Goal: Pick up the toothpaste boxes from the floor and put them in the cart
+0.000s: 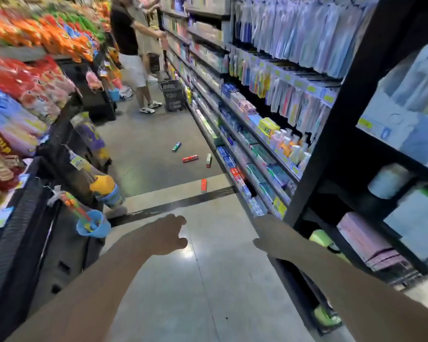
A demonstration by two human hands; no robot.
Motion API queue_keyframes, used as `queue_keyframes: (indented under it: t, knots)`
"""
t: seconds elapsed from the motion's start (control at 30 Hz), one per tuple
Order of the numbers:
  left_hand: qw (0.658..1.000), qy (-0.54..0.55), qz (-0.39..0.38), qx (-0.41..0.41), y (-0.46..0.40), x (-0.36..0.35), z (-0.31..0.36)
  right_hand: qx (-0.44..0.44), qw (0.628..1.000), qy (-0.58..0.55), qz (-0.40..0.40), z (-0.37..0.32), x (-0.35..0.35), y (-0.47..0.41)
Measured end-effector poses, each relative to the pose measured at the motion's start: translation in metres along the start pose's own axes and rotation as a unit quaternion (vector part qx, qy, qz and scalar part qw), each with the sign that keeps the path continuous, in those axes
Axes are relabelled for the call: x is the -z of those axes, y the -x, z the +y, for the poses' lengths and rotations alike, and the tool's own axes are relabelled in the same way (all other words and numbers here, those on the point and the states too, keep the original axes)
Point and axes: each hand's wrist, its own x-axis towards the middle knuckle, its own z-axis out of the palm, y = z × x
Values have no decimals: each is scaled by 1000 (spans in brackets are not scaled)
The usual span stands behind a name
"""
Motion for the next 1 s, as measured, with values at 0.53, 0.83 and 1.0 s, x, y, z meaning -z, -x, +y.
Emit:
queue_keyframes:
  t: [0.53, 0.83, 1.0]
  knots:
    - [998, 54, 16, 34, -172, 72, -43, 50, 999, 9, -12, 16, 75, -216]
    - [995, 82, 11, 56, -295, 133, -68, 37, 999, 20, -19, 33, 145, -358]
    - [994, 89, 2, 56, -350, 150, -105, 59, 998, 27, -23, 17, 155, -427]
